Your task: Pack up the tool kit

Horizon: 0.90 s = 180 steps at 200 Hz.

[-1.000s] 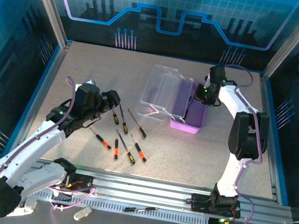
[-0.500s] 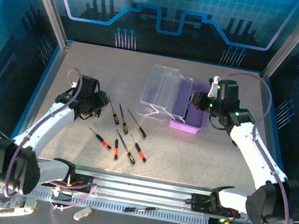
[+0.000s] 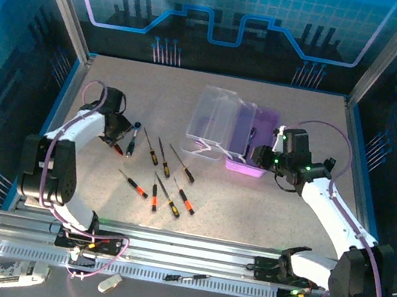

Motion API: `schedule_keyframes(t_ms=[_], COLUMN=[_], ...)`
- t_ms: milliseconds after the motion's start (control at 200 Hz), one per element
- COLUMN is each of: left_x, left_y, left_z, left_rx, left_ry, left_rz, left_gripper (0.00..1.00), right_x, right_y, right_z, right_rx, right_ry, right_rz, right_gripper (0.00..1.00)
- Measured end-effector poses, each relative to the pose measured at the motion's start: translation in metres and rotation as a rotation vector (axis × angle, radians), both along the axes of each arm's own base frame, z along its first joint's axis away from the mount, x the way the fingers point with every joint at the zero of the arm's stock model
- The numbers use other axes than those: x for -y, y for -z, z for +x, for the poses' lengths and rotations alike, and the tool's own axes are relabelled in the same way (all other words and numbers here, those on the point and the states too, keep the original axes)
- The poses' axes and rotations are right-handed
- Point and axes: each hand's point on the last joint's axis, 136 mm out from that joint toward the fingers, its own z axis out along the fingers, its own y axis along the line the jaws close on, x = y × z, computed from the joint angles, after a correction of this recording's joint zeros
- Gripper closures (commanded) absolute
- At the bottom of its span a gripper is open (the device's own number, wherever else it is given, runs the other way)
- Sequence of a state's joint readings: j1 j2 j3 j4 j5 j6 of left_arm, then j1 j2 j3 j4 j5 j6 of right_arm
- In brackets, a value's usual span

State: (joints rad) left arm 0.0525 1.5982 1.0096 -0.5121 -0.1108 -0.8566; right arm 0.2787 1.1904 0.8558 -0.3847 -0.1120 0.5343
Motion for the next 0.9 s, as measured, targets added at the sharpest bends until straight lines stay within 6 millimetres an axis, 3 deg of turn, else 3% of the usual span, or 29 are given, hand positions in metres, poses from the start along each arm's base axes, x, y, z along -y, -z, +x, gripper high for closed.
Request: schedule_keyframes(t_ms=[215,590,900], left_x=[-0.006,-0.012,-0.017], left_y=[0.029,0.044,0.052], left_z=[-0.017,-0.024,-0.028], left_rx=[-0.138,-0.203,-0.234], left_ry=[-0.021,-0.029,-0.029], left_rz=[0.025,0.061,0.079], left_gripper=[0.45,0.47,0.59], right_x=[-0.001,0.001,0.002], right_y=[-0.003,0.003,0.003], right_z=[0.003,0.004,0.005], right_rx=[0.018,0.019,0.016], right_ry=[0.000,0.018,0.025], right_rz=[0.006,0.020,0.024], right_gripper=[0.71,0.71,0.70])
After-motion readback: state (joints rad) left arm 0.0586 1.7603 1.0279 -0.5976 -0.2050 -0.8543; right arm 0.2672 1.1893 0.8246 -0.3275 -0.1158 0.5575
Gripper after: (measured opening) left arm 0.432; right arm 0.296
